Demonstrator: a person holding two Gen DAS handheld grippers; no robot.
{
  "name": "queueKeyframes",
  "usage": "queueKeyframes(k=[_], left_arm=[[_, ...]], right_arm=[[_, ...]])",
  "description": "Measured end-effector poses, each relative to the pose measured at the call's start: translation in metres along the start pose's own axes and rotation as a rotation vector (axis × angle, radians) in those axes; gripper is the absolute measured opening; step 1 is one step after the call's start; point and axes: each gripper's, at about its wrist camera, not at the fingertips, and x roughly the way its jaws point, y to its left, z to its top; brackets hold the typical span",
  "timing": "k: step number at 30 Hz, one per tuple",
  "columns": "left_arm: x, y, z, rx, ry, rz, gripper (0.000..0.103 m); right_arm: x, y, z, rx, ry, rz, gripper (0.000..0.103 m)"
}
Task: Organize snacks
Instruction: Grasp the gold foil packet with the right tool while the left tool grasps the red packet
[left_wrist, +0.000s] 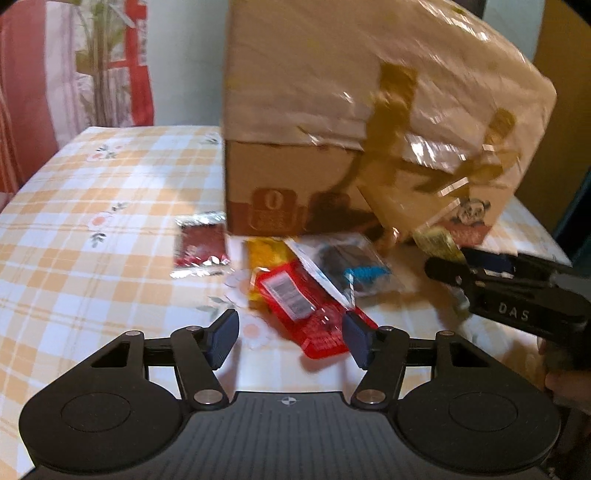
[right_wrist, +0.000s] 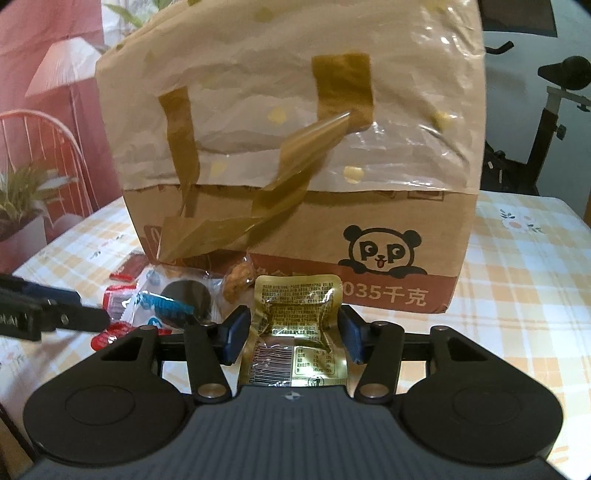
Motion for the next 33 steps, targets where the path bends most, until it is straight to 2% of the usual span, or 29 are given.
queueKeyframes(k=[6, 11, 22, 23, 24, 25, 26, 28, 29, 33], left_arm=[[0.009, -0.012, 0.0, 0.046, 0.012, 0.031, 0.064], [0.021, -0.019, 0.003, 0.066, 0.035, 0.055, 0.065], [0.022, -0.027, -0.001, 0.101, 0.019, 0.072, 0.068], [0.021, -0.027, -0.002, 0.098, 0.017, 0.066, 0.064], [0.019, -0.026, -0.003, 0.097, 0.013, 0.059, 0.053], [0.017, -0.024, -0.003, 0.098, 0.009, 0.049, 0.047], [0.015, -0.023, -0.003, 0.094, 0.008, 0.037, 0.038], [0.01, -0.022, -0.004, 0.1, -0.003, 0.025, 0.032], [0.006, -0.022, -0.004, 0.106, -0.012, 0.019, 0.025], [-0.001, -0.017, -0.006, 0.086, -0.028, -0.001, 0.022]], right_arm=[[-0.005, 0.008, -0.001, -0.061, -0.013, 0.018, 0.055], [-0.009, 0.001, -0.001, -0.025, -0.018, 0.026, 0.055], [-0.005, 0.004, 0.0, -0.026, -0.012, 0.029, 0.055], [-0.005, 0.004, 0.0, -0.025, -0.011, 0.029, 0.055], [-0.005, 0.004, 0.0, -0.023, -0.01, 0.03, 0.055], [-0.005, 0.003, 0.0, -0.02, -0.009, 0.03, 0.055], [-0.005, 0.002, 0.0, -0.014, -0.009, 0.03, 0.055], [-0.006, 0.0, 0.0, 0.0, -0.01, 0.03, 0.055], [-0.006, -0.001, 0.0, 0.006, -0.01, 0.03, 0.055], [-0.004, -0.002, 0.0, 0.018, -0.007, 0.031, 0.055]])
